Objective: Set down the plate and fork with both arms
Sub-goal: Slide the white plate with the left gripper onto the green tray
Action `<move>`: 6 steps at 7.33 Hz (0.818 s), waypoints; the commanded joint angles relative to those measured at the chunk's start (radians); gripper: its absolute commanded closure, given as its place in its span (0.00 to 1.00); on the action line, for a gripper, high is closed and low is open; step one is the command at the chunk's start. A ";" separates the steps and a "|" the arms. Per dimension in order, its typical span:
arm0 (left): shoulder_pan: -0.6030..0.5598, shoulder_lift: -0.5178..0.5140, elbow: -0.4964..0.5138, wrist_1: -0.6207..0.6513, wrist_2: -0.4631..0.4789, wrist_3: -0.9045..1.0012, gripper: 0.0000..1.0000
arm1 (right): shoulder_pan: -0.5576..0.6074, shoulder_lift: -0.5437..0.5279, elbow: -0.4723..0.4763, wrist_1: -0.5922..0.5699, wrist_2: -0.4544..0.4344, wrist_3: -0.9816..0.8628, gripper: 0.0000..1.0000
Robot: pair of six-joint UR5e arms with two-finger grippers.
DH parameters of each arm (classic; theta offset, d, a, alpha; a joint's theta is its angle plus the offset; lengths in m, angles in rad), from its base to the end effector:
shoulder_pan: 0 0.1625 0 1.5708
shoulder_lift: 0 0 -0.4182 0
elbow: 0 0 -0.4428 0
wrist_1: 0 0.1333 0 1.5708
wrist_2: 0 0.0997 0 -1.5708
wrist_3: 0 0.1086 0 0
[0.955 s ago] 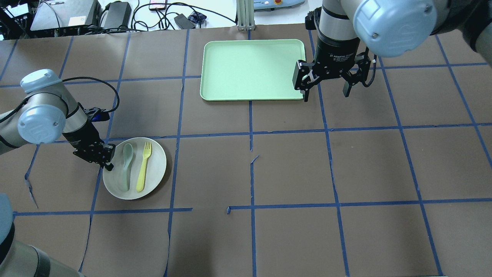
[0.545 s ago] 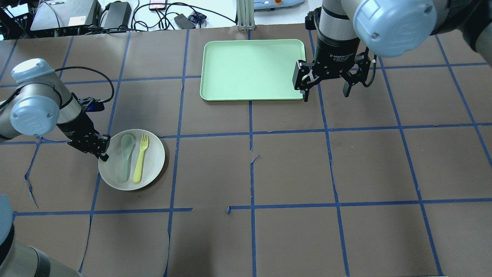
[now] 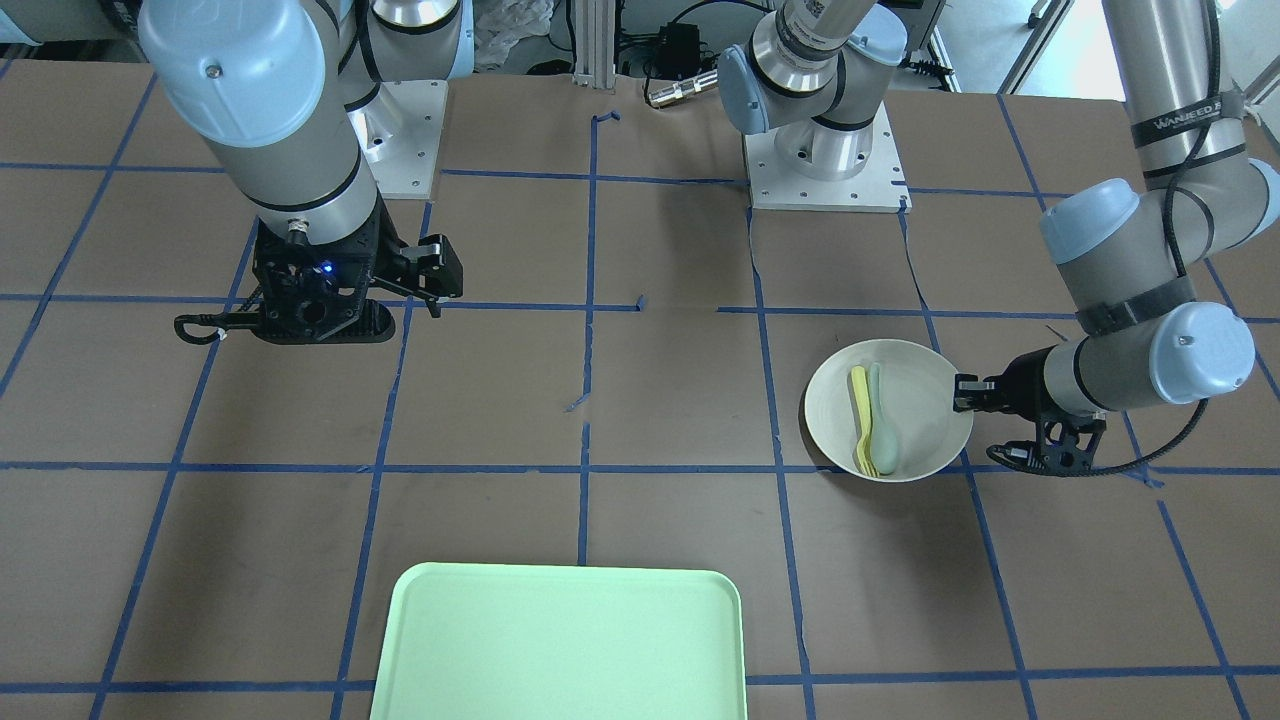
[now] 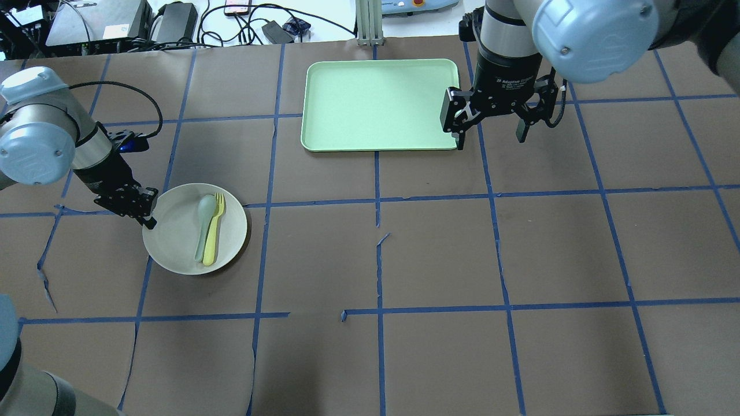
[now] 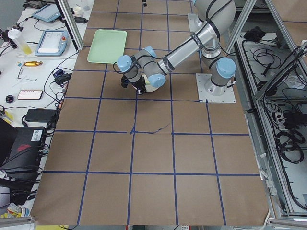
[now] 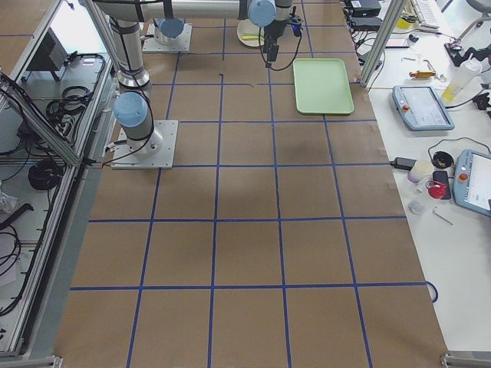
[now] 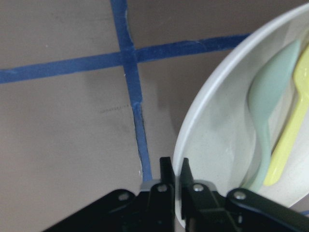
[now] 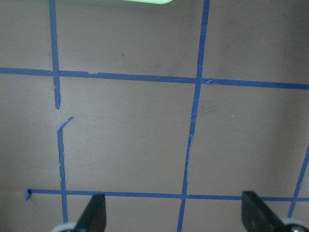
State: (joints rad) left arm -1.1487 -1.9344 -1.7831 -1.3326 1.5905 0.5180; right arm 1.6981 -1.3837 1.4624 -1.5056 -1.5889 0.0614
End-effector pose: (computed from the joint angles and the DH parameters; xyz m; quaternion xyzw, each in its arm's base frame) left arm 0.1172 -0.5812 0.1767 -0.0489 -0.9845 -0.1542 0.0675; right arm 0.2067 -0.5808 0.4168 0.0335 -0.9968 -0.0707 0.0158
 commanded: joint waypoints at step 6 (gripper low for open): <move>-0.025 -0.017 0.138 -0.154 -0.320 -0.117 1.00 | 0.000 0.000 -0.002 0.005 -0.032 -0.008 0.00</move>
State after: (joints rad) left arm -1.1541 -1.9355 -1.6855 -1.4613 1.3417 0.4778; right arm 1.6981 -1.3837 1.4612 -1.5030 -1.6112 0.0560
